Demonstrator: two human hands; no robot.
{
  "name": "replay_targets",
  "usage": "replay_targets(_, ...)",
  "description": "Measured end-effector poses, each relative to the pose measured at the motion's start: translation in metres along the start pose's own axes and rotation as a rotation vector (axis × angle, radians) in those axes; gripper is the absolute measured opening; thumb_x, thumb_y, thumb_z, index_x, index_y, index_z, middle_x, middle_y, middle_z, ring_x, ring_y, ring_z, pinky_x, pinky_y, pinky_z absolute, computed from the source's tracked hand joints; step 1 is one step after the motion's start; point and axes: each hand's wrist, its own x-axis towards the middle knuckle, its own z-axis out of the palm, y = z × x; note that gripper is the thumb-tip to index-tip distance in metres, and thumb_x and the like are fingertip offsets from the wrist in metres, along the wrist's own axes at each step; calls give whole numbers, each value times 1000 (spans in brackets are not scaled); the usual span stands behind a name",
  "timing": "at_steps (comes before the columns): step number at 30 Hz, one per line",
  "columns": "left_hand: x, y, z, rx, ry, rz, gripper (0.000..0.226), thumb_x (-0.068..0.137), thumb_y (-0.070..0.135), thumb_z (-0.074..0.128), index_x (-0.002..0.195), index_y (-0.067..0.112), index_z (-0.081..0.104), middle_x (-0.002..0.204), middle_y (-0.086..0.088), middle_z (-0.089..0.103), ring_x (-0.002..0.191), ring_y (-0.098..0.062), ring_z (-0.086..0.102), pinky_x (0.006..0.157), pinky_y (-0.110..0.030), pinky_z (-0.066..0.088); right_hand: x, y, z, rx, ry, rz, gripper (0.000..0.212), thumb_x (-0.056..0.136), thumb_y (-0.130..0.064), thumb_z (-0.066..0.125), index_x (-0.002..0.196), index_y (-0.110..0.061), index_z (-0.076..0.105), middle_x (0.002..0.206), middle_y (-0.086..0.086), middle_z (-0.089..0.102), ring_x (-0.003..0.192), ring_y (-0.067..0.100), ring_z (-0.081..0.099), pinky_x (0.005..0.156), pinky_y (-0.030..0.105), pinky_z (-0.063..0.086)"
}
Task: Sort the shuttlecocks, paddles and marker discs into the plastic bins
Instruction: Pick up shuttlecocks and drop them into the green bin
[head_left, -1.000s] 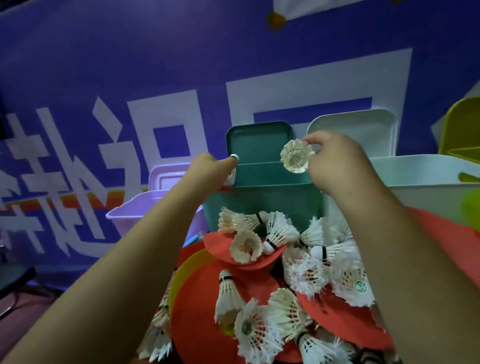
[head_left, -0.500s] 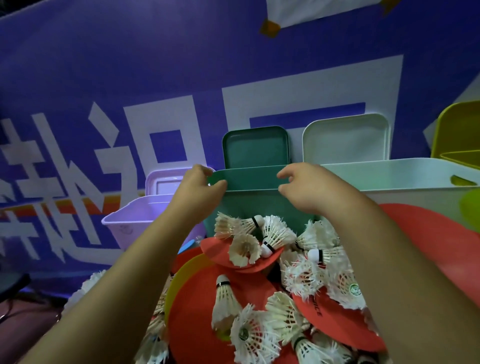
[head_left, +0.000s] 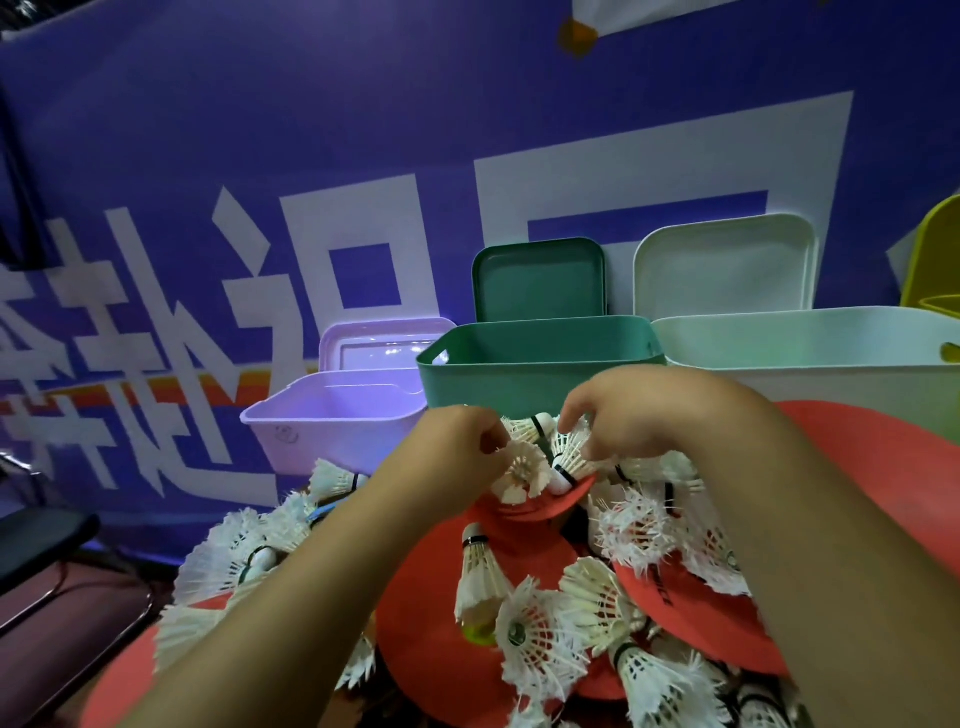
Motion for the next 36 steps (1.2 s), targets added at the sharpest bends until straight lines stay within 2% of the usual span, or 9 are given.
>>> replay_targets(3,3,-5,-1,-25,97,-23,11,95,26,68,88,20,74,79,2,73,75,-18,68,73,-39,59,6,3,-1,57,68,-4,28,94,-21,73,116,-38,76,97,-16,68,89,8,65,76,28,52)
replay_targets(9,13,-9,-22,-304,181,-112,11,94,16,71,83,17,71,63,-5,72,51,-18,71,55,-28,60,7,7,-10,181,230,-20,16,92,-25,77,105,-34,80,102,-13,75,87,7,67,63,23,48)
replay_targets(16,52,-4,-40,-387,335,-114,5,97,16,69,94,15,73,68,-4,75,57,-13,74,70,-43,65,16,18,-15,519,589,59,15,92,-20,72,99,-32,77,95,-7,73,76,15,70,72,33,59)
replay_targets(19,78,-5,-39,-457,392,-140,6,98,16,69,98,15,74,73,-3,76,60,-12,75,72,-39,66,25,24,-11,602,735,106,16,95,-20,70,105,-32,75,100,-5,72,81,20,74,78,44,65)
replay_targets(23,111,-12,-27,-501,336,-217,24,96,1,58,112,8,74,92,-9,75,68,-18,77,70,-33,66,32,29,-8,637,794,136,21,96,-16,68,105,-34,73,103,-3,73,81,21,75,78,46,66)
replay_targets(27,125,-23,-14,-316,260,-230,29,89,7,63,116,11,75,98,-8,76,87,-28,74,79,-42,64,33,29,-6,630,790,153,22,95,-15,68,100,-36,71,102,-3,73,80,21,75,76,45,66)
replay_targets(31,122,-29,-10,-266,237,-203,31,91,14,62,118,21,75,96,3,73,78,-10,64,58,-23,48,36,31,-4,661,779,163,24,96,-16,67,112,-31,74,107,-1,74,84,23,76,79,45,66)
replay_targets(33,119,-30,-8,-257,228,-179,30,93,18,63,121,24,74,101,6,72,78,-5,61,57,-20,44,35,31,-5,645,773,157,32,97,-16,66,125,-31,71,119,2,73,97,25,75,90,40,63)
replay_targets(36,110,-29,-7,-266,221,-143,30,95,20,61,122,23,74,105,7,71,81,-4,61,62,-19,46,27,28,-6,487,638,122,65,104,-14,60,159,-42,41,159,4,51,131,30,60,95,29,47)
